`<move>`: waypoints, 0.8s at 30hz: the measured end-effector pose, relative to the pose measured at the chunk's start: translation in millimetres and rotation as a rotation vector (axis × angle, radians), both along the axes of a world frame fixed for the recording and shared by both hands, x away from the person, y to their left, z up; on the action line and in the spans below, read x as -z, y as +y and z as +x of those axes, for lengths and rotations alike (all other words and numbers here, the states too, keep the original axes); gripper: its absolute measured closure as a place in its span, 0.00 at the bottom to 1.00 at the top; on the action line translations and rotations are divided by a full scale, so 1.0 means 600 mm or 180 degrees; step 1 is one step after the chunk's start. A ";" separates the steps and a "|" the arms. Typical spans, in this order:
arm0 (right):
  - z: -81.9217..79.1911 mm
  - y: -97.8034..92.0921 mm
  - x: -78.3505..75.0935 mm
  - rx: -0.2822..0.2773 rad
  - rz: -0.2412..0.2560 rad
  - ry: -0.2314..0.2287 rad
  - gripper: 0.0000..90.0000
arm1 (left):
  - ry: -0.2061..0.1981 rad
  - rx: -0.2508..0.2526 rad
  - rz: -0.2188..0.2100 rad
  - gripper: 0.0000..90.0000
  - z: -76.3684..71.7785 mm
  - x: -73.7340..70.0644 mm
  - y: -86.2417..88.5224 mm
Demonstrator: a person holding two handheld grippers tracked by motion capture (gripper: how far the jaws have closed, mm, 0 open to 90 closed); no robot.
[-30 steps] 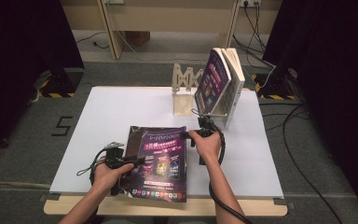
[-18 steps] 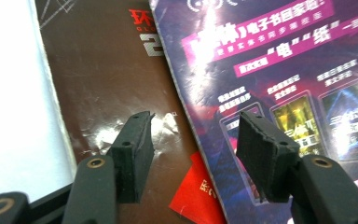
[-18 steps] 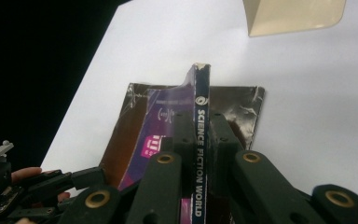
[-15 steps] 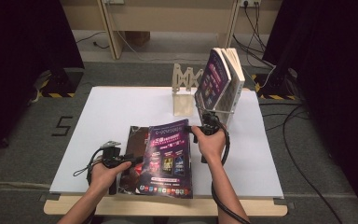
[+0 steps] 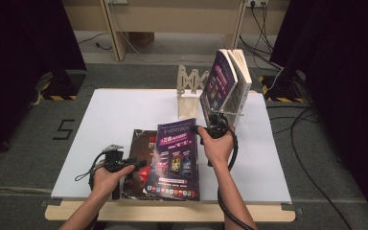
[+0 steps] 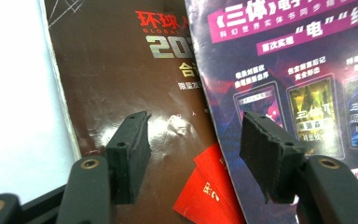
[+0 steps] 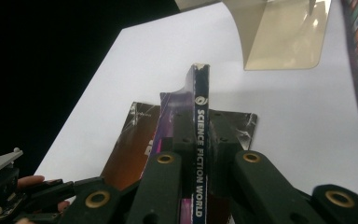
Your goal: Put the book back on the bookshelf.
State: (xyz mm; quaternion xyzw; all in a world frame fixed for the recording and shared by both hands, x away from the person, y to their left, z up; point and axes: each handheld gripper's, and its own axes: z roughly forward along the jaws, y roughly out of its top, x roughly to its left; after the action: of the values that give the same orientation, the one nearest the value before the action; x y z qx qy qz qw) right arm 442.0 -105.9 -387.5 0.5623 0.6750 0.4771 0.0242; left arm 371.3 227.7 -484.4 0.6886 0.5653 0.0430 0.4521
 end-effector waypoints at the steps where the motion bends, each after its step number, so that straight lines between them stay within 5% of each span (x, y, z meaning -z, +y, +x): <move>1: -0.001 0.000 -0.003 0.0008 0.0002 -0.0016 0.94 | 0.0000 -0.0002 0.0001 0.46 0.000 0.000 0.000; 24: -0.015 -0.003 -0.044 0.0091 -0.0062 -0.0387 0.94 | -0.0004 0.0011 0.0014 0.47 0.000 -0.001 0.000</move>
State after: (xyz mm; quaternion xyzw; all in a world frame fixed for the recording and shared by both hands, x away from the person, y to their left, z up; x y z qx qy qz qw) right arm 433.0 -107.8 -361.2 0.5415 0.6688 0.5035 0.0774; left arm 371.2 227.5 -484.1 0.6905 0.5638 0.0439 0.4510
